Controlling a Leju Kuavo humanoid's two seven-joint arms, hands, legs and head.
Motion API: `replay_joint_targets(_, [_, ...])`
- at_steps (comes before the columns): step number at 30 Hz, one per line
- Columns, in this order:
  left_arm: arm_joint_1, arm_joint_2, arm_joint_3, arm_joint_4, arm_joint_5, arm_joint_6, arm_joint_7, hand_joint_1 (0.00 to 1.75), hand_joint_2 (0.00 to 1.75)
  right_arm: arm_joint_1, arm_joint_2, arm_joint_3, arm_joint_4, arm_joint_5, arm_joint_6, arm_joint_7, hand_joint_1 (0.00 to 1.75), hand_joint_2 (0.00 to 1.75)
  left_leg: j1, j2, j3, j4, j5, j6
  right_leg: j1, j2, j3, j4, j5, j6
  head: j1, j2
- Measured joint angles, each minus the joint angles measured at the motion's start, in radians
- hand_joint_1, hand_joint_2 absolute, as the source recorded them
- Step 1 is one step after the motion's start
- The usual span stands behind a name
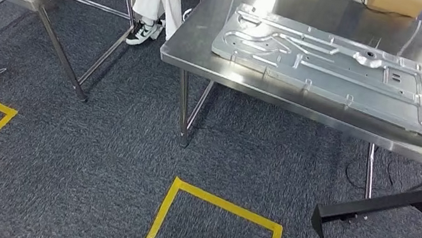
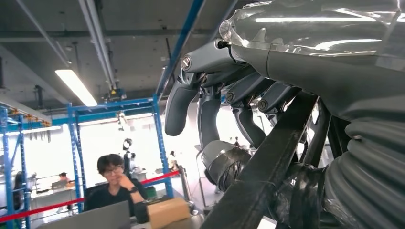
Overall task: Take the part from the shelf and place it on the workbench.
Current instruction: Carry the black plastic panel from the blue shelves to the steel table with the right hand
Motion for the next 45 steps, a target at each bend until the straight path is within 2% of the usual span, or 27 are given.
replay_joint_targets(2, [0.000,-0.001,0.000,0.000,0.000,0.000,0.000,0.00,1.75,-0.012,0.000,0.002,0.004,0.001,0.003,-0.001,1.75,1.75,0.003,-0.002,0.034,-0.022,-0.007,0.012,-0.001,0.000,-0.038,0.074,-0.001,0.002,0.001,0.000])
replay_joint_targets(5, [-0.001,-0.001,0.000,0.000,-0.001,0.000,-0.001,0.00,1.75,-0.025,0.000,0.013,0.012,0.007,0.010,-0.001,1.75,1.75,0.002,-0.005,0.068,-0.029,-0.030,0.022,0.005,0.001,-0.161,0.220,-0.066,0.002,0.002,0.000])
replay_joint_targets(6, [0.000,-0.002,0.000,0.000,-0.002,0.000,-0.001,0.00,1.75,-0.026,0.000,0.017,0.016,0.010,0.011,-0.001,1.75,1.75,0.001,-0.007,0.081,-0.029,-0.041,0.023,0.005,0.001,-0.192,0.235,-0.081,0.002,0.002,0.000])
replay_joint_targets(7, [0.000,-0.002,0.000,0.000,-0.002,0.000,-0.001,0.00,1.75,-0.028,0.000,0.023,0.019,0.013,0.012,-0.001,1.75,1.75,0.001,-0.009,0.095,-0.029,-0.052,0.022,0.005,0.001,-0.208,0.222,-0.077,0.003,0.002,0.000])
replay_joint_targets(8, [0.001,-0.002,0.000,0.000,-0.002,0.000,-0.001,0.00,1.75,-0.031,0.000,0.027,0.023,0.015,0.012,-0.001,1.75,1.75,0.000,-0.011,0.112,-0.029,-0.065,0.021,0.005,0.000,-0.211,0.183,-0.048,0.002,0.002,0.000])
replay_joint_targets(10, [0.002,-0.002,0.000,0.000,-0.002,-0.001,-0.001,0.00,1.75,-0.039,0.000,0.034,0.029,0.017,0.013,0.000,1.75,1.75,-0.001,-0.012,0.142,-0.025,-0.092,0.014,0.007,-0.001,-0.199,0.074,0.059,-0.002,0.002,0.000])
replay_joint_targets(11, [0.002,-0.002,0.000,0.000,-0.002,-0.001,-0.001,0.00,1.75,-0.043,0.000,0.037,0.032,0.018,0.014,0.001,1.75,1.75,-0.002,-0.012,0.151,-0.022,-0.106,0.008,0.010,-0.002,-0.193,0.037,0.098,-0.007,0.002,0.000])
replay_joint_targets(12, [0.000,-0.002,0.000,0.000,-0.003,-0.001,-0.001,0.00,1.75,-0.044,0.001,0.040,0.035,0.018,0.014,0.002,1.75,1.75,-0.003,-0.012,0.159,-0.022,-0.117,0.002,0.013,-0.001,-0.189,0.019,0.122,-0.012,0.004,0.000])
replay_joint_targets(15, [-0.004,-0.002,0.000,0.000,-0.003,-0.001,-0.001,0.00,1.75,-0.050,0.001,0.045,0.038,0.019,0.015,0.003,1.75,1.75,-0.004,-0.012,0.167,0.002,-0.124,-0.015,0.012,0.003,-0.170,0.013,0.116,-0.033,0.006,0.000])
replay_joint_targets(17, [-0.007,-0.001,0.000,0.000,-0.003,-0.001,-0.001,0.00,1.75,-0.055,0.000,0.047,0.038,0.019,0.014,0.003,1.75,1.75,-0.002,-0.009,0.129,0.080,-0.125,-0.026,0.007,0.004,-0.148,0.006,0.104,-0.045,0.005,0.000])
replay_joint_targets(18, [-0.008,-0.001,0.000,0.000,-0.003,-0.002,-0.001,0.00,1.75,-0.055,-0.001,0.048,0.038,0.019,0.014,0.003,1.75,1.75,0.002,-0.007,0.092,0.138,-0.137,-0.033,0.007,0.003,-0.139,0.003,0.098,-0.049,0.005,0.000])
replay_joint_targets(20, [-0.009,-0.001,0.000,0.000,-0.004,-0.003,-0.001,0.00,1.75,-0.056,-0.001,0.049,0.039,0.019,0.014,0.004,1.75,1.75,0.008,-0.005,0.003,0.244,-0.189,-0.043,0.006,0.002,-0.123,0.001,0.083,-0.052,0.005,0.000])
replay_joint_targets(21, [-0.008,-0.001,0.000,0.000,-0.005,-0.003,-0.001,0.00,1.75,-0.056,-0.001,0.050,0.041,0.020,0.014,0.004,1.75,1.75,0.011,-0.004,-0.030,0.268,-0.210,-0.045,0.006,0.002,-0.113,0.000,0.074,-0.052,0.004,0.000])
replay_joint_targets(22, [-0.006,-0.001,0.000,0.000,-0.006,-0.004,0.000,0.00,1.75,-0.056,-0.001,0.051,0.043,0.020,0.014,0.004,1.75,1.75,0.012,-0.004,-0.050,0.263,-0.213,-0.045,0.006,0.002,-0.101,0.000,0.064,-0.050,0.005,0.000])
replay_joint_targets(23, [-0.004,-0.001,0.000,0.000,-0.008,-0.005,0.000,0.00,1.75,-0.056,-0.001,0.051,0.045,0.021,0.015,0.005,1.75,1.75,0.013,-0.003,-0.056,0.230,-0.192,-0.043,0.006,0.002,-0.087,0.000,0.054,-0.048,0.004,0.000])
replay_joint_targets(25, [0.000,0.000,0.000,0.000,-0.010,-0.006,0.000,0.00,1.75,-0.058,-0.001,0.052,0.050,0.022,0.015,0.005,1.75,1.75,0.010,-0.003,-0.041,0.113,-0.085,-0.032,0.006,0.002,-0.061,-0.002,0.035,-0.043,0.004,0.000])
replay_joint_targets(27, [0.002,0.004,0.000,0.000,-0.013,-0.007,0.000,0.00,1.75,-0.062,0.000,0.056,0.055,0.025,0.016,0.006,1.75,1.75,0.002,-0.006,-0.027,0.037,-0.025,-0.016,0.008,0.005,-0.044,-0.007,0.017,-0.032,0.005,0.000])
replay_joint_targets(29, [0.002,0.006,0.000,0.000,-0.014,-0.008,0.001,0.00,1.75,-0.065,0.000,0.062,0.063,0.029,0.017,0.007,1.75,1.75,-0.002,-0.009,-0.011,0.014,-0.026,-0.003,0.009,0.009,-0.029,-0.002,0.020,-0.016,0.005,0.000])
replay_joint_targets(31, [0.004,0.006,0.000,0.000,-0.015,-0.008,0.001,0.00,1.75,-0.070,-0.002,0.066,0.071,0.031,0.017,0.009,1.75,1.75,0.000,-0.009,0.020,-0.008,-0.011,0.009,0.008,0.006,-0.021,0.023,0.023,-0.009,0.006,0.000])
replay_joint_targets(32, [0.003,0.006,0.000,0.000,-0.015,-0.008,0.001,0.00,1.75,-0.074,-0.002,0.067,0.074,0.031,0.017,0.009,1.75,1.75,0.001,-0.008,0.033,-0.013,-0.008,0.015,0.008,0.005,-0.031,0.051,0.013,-0.008,0.006,0.000])
replay_joint_targets(33, [0.001,0.006,0.000,0.000,-0.015,-0.008,0.001,0.00,1.75,-0.076,-0.003,0.067,0.077,0.032,0.018,0.010,1.75,1.75,0.001,-0.007,0.042,-0.016,-0.008,0.019,0.008,0.004,-0.056,0.095,-0.006,-0.007,0.006,0.000])
replay_joint_targets(35, [-0.001,0.007,0.000,0.000,-0.015,-0.008,0.001,0.00,1.75,-0.079,-0.003,0.069,0.083,0.032,0.018,0.011,1.75,1.75,-0.001,-0.007,0.050,-0.015,-0.018,0.023,0.012,0.003,-0.136,0.206,-0.061,-0.005,0.007,0.000])
replay_joint_targets(37, [0.000,0.007,0.000,0.000,-0.015,-0.009,0.001,0.00,1.75,-0.078,-0.003,0.073,0.089,0.032,0.018,0.011,1.75,1.75,-0.004,-0.008,0.062,-0.015,-0.032,0.023,0.013,0.003,-0.193,0.250,-0.087,-0.005,0.007,0.000])
replay_joint_targets(38, [0.001,0.007,0.000,0.000,-0.016,-0.010,0.001,0.00,1.75,-0.078,-0.003,0.074,0.092,0.033,0.018,0.011,1.75,1.75,-0.005,-0.008,0.072,-0.014,-0.040,0.023,0.014,0.003,-0.198,0.224,-0.067,-0.007,0.007,0.000])
replay_joint_targets(40, [0.003,0.007,0.000,0.000,-0.016,-0.010,0.001,0.00,1.75,-0.079,-0.003,0.075,0.097,0.033,0.018,0.012,1.75,1.75,-0.006,-0.008,0.093,-0.013,-0.059,0.018,0.016,0.002,-0.178,0.108,0.031,-0.014,0.007,0.000])
replay_joint_targets(42, [0.002,0.007,0.000,0.000,-0.017,-0.010,0.001,0.00,1.75,-0.079,-0.003,0.078,0.104,0.034,0.019,0.015,1.75,1.75,-0.008,-0.010,0.104,-0.010,-0.076,0.009,0.023,0.000,-0.163,0.023,0.095,-0.024,0.008,0.000])
replay_joint_targets(45, [0.000,0.008,0.000,0.000,-0.017,-0.010,0.001,0.00,1.75,-0.077,-0.006,0.082,0.114,0.035,0.021,0.016,1.75,1.75,-0.010,-0.011,0.114,0.000,-0.089,-0.007,0.025,0.002,-0.151,0.005,0.096,-0.043,0.008,0.000])
